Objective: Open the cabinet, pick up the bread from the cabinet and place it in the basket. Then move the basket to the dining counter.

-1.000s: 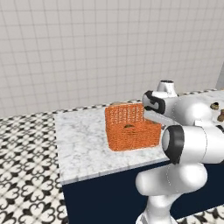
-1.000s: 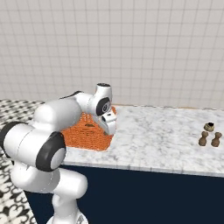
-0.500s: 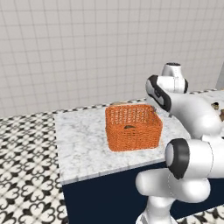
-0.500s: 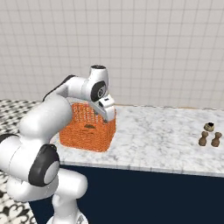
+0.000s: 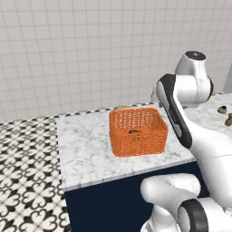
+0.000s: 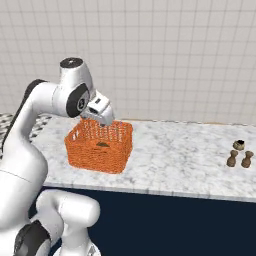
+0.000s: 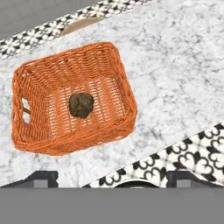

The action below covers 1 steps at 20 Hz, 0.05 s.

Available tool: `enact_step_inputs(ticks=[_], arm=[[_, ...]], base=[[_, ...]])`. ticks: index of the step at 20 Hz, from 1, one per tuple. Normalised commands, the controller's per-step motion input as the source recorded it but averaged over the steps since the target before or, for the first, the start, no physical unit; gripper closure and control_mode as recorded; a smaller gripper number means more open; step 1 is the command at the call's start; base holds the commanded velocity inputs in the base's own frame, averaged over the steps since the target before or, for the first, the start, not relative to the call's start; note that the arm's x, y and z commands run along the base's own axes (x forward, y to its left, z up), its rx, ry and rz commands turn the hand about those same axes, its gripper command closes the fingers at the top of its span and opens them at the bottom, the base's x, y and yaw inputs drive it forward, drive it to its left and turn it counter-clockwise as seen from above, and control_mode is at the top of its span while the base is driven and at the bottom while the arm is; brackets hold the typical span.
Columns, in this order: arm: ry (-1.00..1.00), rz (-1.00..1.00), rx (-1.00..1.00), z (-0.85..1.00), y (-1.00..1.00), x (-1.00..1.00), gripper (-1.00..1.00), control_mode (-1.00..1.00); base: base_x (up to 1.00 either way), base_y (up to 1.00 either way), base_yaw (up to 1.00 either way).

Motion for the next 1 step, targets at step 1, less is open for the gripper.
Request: enact_step_inputs(ticks=[1], arm=[[-0.34, 0.37, -0.37, 0.49, 0.66, -0.83, -1.00, -1.00]], base=[[0.00, 0.00, 0.00]])
